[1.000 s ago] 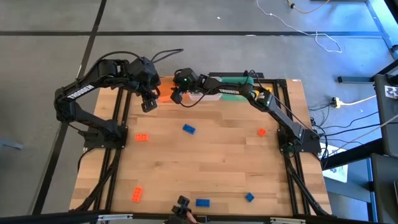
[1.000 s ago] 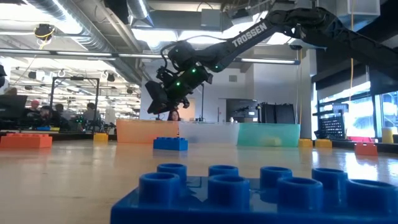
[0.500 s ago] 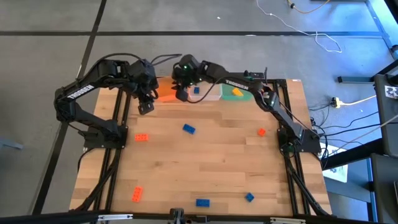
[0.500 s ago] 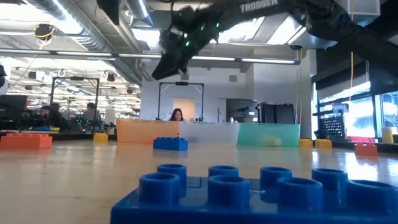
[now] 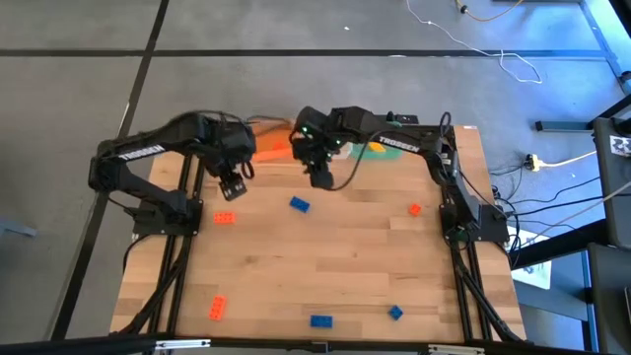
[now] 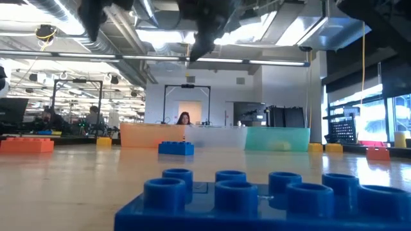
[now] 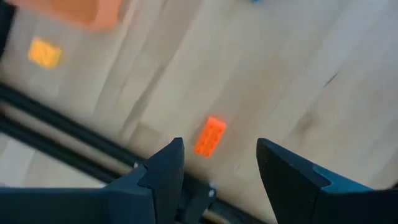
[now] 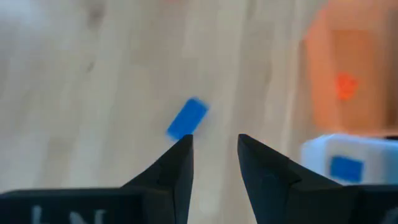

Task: Sort & place blocks by color
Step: Put the blue game piece into the transparent bin

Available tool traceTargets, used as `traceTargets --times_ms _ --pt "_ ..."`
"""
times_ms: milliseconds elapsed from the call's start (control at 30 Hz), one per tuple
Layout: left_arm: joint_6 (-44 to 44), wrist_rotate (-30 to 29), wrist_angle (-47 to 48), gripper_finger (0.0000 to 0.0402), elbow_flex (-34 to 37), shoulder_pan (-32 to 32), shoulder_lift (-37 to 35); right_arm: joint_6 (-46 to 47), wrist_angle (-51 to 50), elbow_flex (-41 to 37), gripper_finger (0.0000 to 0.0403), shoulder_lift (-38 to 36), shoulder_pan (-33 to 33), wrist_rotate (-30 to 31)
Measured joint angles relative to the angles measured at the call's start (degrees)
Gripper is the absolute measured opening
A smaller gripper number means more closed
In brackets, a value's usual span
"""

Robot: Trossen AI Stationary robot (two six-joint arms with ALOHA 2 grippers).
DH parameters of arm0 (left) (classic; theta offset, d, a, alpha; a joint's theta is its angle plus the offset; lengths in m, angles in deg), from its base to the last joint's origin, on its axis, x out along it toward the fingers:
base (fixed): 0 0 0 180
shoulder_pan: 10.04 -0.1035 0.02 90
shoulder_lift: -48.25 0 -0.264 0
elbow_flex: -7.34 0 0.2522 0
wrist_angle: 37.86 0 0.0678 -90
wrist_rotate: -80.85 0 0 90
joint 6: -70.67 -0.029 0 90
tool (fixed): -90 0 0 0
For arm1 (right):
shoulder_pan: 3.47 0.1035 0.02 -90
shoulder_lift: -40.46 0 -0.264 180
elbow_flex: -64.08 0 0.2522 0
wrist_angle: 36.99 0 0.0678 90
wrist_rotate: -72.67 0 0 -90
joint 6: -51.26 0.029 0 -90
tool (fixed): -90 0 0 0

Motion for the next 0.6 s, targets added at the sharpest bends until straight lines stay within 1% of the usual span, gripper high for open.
traceTargets --times_ms 67,200,333,400,500,600 --pt "0.5 0.0 -1.8 0.0192 4.5 1.4 0.0 1.3 -3.1 0.0 0.0126 -0.9 1.3 0.0" --pt "0.4 0.5 -8.9 0.0192 13.3 3.6 0.0 4.9 -8.6 0.0 0.0126 -1.3 3.7 -0.1" --pt "0.4 0.7 -15.2 0.0192 19.5 5.7 0.0 8.1 -9.7 -2.4 0.0126 -1.4 5.9 0.0" --pt "0.4 0.7 -17.2 0.0192 21.2 6.5 0.0 8.3 -9.5 -4.2 0.0126 -1.3 6.8 0.0" --pt "0.4 0.7 -18.9 0.0192 21.6 7.6 0.0 7.2 -9.1 -7.0 0.0127 -1.3 7.9 0.1" --pt "0.2 0.7 -20.4 0.0192 21.6 8.4 0.0 7.3 -5.3 -10.0 0.013 -1.3 8.8 2.0"
